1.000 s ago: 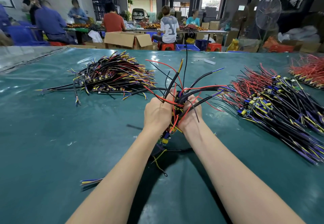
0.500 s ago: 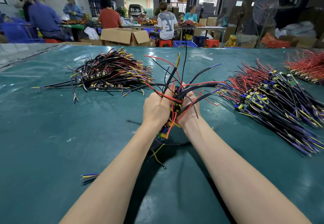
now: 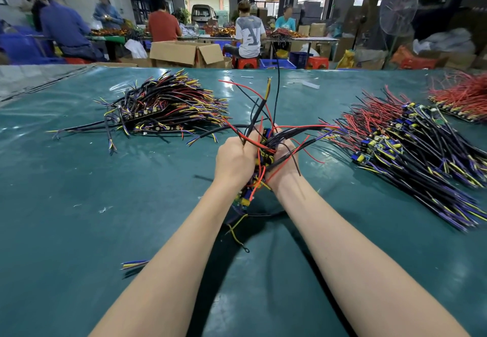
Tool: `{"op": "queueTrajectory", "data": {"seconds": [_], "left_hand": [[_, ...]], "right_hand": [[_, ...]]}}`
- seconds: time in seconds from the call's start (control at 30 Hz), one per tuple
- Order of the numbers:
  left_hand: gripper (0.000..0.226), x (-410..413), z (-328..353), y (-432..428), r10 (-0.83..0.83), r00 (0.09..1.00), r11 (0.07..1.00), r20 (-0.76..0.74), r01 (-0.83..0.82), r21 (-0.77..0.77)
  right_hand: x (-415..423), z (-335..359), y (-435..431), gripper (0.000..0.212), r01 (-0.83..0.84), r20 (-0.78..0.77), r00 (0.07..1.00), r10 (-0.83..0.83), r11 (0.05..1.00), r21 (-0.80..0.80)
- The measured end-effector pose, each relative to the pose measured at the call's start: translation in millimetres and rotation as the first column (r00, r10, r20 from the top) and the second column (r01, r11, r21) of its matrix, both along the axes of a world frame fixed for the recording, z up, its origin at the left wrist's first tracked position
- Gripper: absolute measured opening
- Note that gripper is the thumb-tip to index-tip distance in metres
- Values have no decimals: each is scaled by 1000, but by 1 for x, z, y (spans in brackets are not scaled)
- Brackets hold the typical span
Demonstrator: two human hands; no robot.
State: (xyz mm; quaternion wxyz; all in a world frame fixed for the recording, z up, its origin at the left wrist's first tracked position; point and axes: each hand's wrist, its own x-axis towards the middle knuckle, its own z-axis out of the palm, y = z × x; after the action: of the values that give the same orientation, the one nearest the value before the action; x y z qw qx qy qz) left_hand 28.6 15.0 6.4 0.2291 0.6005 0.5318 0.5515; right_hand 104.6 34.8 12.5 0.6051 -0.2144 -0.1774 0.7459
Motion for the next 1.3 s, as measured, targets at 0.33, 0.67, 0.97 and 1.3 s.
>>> {"op": "queueTrajectory", "data": {"seconds": [0.33,0.67,0.97,1.3], "left_hand": [[49,-2,-10,8,4,966,995,258,23,-101],[42,-31,-10,10,74,916,959,395,43,-281],[18,-92,10,1,153,860,912,487,67,-405],[81,-94,10,-2,611,757,701,-233,-654,-284]], "right_hand": [[-6,-8,5,58,-38,47,998,42,996,-82],[26,-14,17,44,184,155,976,-155,962,-199],[46,-15,23,45,286,154,952,-264,948,-141],[38,-19,28,41,437,712,645,-276,898,-48]]}}
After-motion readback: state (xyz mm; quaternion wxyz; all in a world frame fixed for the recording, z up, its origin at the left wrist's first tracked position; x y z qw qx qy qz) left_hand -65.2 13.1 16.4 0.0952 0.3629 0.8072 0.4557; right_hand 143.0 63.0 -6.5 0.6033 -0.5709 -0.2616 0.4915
